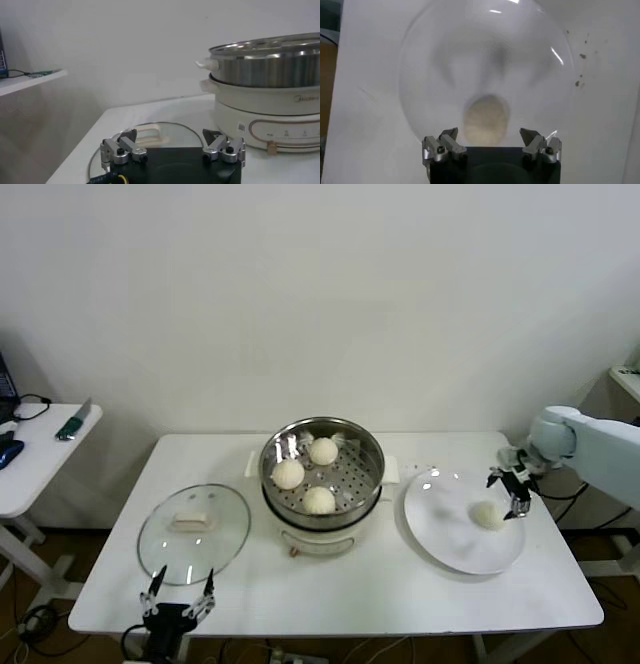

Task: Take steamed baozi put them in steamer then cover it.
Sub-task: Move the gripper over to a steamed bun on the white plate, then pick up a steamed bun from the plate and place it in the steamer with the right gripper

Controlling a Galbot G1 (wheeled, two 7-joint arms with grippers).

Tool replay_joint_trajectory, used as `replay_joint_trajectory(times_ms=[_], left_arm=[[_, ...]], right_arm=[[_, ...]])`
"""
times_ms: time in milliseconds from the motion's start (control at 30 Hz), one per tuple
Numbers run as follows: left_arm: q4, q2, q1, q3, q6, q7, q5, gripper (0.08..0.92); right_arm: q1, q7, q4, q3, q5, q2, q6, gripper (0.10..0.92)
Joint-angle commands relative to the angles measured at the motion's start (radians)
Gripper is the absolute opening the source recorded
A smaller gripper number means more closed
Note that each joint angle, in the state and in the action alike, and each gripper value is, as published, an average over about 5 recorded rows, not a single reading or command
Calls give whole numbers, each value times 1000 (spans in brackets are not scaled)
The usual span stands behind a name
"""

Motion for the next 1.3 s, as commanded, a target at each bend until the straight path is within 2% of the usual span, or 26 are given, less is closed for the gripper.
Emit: replay_joint_trajectory(times_ms=[33, 500, 833, 1100, 1300], left_arm=[[3, 0, -1, 1, 1, 0, 1, 823], [13, 0, -4, 0, 0, 0, 3, 823], [9, -1, -5, 0, 1, 0, 4, 823], [8, -2, -6, 2, 0, 0, 5, 823], [5, 0, -9, 4, -1, 0, 3, 823]], right_arm=[[-129, 17, -86, 101, -55, 21, -13, 823], [-170, 24, -137, 148, -54, 58, -13, 809], [-153, 20, -132, 153, -37, 55, -13, 711], [17, -6, -9, 25, 58, -7, -17, 677], [334, -34, 95, -227, 226, -15, -12, 670]])
